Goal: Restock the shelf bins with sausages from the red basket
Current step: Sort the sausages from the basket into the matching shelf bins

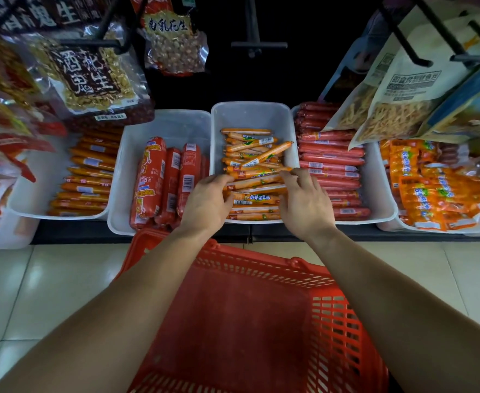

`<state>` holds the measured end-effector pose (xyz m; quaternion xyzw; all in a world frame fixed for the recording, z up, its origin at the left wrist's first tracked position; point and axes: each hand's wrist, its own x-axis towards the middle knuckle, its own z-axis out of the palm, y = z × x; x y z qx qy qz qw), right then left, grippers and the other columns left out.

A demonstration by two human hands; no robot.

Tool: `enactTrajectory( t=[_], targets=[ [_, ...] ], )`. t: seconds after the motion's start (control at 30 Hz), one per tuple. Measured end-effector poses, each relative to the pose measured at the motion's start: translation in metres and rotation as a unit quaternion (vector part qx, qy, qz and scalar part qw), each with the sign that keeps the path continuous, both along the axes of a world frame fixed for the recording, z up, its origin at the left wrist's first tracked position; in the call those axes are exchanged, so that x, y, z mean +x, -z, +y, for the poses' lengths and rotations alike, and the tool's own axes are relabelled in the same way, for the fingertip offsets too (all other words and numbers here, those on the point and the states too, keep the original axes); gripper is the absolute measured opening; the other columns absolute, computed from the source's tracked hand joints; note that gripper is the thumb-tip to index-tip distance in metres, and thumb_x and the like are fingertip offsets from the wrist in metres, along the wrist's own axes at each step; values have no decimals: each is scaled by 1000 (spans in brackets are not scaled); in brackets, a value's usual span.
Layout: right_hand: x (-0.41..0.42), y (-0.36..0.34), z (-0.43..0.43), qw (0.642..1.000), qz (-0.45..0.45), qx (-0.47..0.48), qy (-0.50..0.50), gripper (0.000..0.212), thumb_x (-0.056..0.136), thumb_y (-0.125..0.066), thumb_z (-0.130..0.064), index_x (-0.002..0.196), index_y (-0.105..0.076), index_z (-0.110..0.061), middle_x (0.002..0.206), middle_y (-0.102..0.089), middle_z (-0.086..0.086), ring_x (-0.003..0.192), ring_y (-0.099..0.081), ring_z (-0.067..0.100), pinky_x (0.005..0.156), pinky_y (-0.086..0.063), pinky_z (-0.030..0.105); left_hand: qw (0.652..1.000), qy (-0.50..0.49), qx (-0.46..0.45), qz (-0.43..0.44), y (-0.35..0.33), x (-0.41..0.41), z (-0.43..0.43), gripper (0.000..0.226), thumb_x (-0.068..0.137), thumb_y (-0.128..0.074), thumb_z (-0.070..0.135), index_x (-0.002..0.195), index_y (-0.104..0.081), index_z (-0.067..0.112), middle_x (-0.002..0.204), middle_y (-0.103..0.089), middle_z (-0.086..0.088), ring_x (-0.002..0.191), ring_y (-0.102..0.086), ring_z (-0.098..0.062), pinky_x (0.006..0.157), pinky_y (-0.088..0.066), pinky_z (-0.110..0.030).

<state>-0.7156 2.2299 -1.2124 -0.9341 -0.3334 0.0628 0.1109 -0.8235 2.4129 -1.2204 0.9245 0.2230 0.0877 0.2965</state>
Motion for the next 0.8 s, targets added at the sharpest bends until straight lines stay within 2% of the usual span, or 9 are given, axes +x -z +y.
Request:
enactTrajectory(
  t=[0.07,0.13,0.23,0.33,0.47,0.57,0.67,0.73,0.8],
  targets=[
    [-3,3,-2,999,-13,-33,-40,59,97,-51,-33,151,-34,-21,159,-30,7,143,-32,31,112,-35,50,1000,21,4,-6,3,-2,-1,34,90,-70,15,124,-67,14,118,-69,-4,107,-64,-23,90,-55,-39],
    [-5,9,-2,992,39,-84,-80,68,102,-38,-46,159,-11,-22,168,0,7,154,-4,27,123,-14,48,1000,19,0,-19,3,-3,-3,32,89,-70,12,121,-68,14,115,-69,-3,105,-64,-22,88,-55,-37],
    [1,14,-2,980,79,-139,-115,73,103,-22,-57,159,11,-23,164,24,4,152,18,22,124,2,45,1000,5,6,-17,2,-4,-3,43,91,-68,17,133,-59,16,129,-60,-4,118,-55,-22,98,-50,-38],
    [11,14,5,973,61,-178,-135,75,101,-16,-61,157,18,-23,161,32,4,150,24,23,123,5,49,992,87,51,73,5,-2,-5,68,100,-55,30,158,-20,25,165,-18,-2,150,-16,-23,120,-23,-40],
    [29,15,26,966,56,-220,-125,78,98,-10,-66,153,26,-24,158,35,6,148,29,25,122,7,53,964,156,107,185,15,18,-7,67,107,-28,38,158,13,23,163,24,-3,151,17,-19,124,0,-38],
    [44,16,32,971,42,-211,-102,79,95,-4,-69,154,23,-24,162,28,6,149,25,24,122,6,55,957,138,150,206,18,40,6,65,107,-17,44,155,21,20,159,30,-6,149,22,-23,124,3,-41],
    [41,13,20,989,-6,-127,-75,77,98,-7,-63,158,11,-19,167,9,7,153,10,24,123,-1,52,957,117,170,205,19,59,18,65,106,-15,48,156,18,23,163,25,-6,151,17,-26,123,4,-43],
    [29,12,10,986,-28,-113,-122,75,100,-8,-61,159,7,-18,168,2,6,154,3,23,123,-4,50,962,101,164,194,20,67,21,64,106,-17,47,157,14,24,164,20,-6,152,12,-26,123,3,-43],
    [21,18,6,975,-5,-151,-163,74,99,-5,-62,158,12,-22,168,8,3,154,8,22,124,-1,50,970,94,161,155,18,66,19,64,107,-22,45,159,8,23,166,14,-4,153,8,-24,122,2,-41]
  ],
)
